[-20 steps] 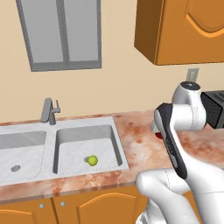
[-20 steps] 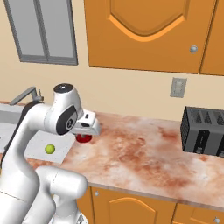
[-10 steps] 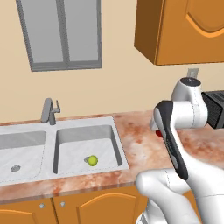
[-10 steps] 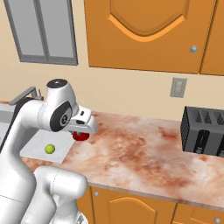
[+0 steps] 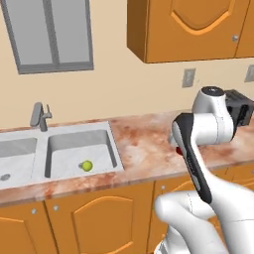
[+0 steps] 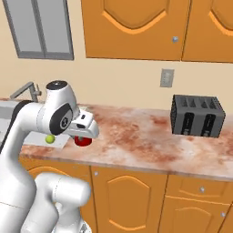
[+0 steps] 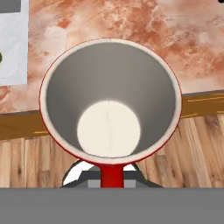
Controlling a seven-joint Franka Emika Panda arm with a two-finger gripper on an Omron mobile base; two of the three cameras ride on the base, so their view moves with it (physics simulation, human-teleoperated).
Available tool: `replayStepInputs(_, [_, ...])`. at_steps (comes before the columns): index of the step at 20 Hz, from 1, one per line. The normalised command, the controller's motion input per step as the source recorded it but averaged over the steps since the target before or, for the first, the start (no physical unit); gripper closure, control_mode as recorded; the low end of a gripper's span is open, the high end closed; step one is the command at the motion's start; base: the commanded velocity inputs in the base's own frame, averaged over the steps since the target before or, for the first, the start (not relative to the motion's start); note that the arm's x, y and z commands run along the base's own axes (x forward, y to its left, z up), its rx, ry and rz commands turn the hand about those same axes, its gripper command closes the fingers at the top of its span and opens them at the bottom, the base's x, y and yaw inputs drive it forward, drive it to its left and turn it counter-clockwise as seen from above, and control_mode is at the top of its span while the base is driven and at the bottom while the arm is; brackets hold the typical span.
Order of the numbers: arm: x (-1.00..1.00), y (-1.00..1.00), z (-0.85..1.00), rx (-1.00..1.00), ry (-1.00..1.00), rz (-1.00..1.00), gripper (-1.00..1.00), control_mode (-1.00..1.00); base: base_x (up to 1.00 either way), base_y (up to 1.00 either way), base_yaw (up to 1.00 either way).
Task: Clear the mugs and bowl far away from the sink.
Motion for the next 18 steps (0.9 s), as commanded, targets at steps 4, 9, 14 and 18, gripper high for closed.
replayStepInputs(4, [0.00, 0.00, 0.00, 0.00, 0.00, 0.00, 1.00, 1.00, -1.00, -0.45, -0.44])
replayStepInputs(9, [0.00, 0.00, 0.00, 0.00, 0.00, 0.00, 1.00, 1.00, -0.50, -0.05, -0.89])
replayStepInputs(14, [0.00, 0.00, 0.00, 0.00, 0.00, 0.00, 1.00, 1.00, -0.02, 0.00, -1.00])
replayStepInputs(18, [0.00, 0.00, 0.00, 0.00, 0.00, 0.00, 1.00, 1.00, -0.01, 0.00, -1.00])
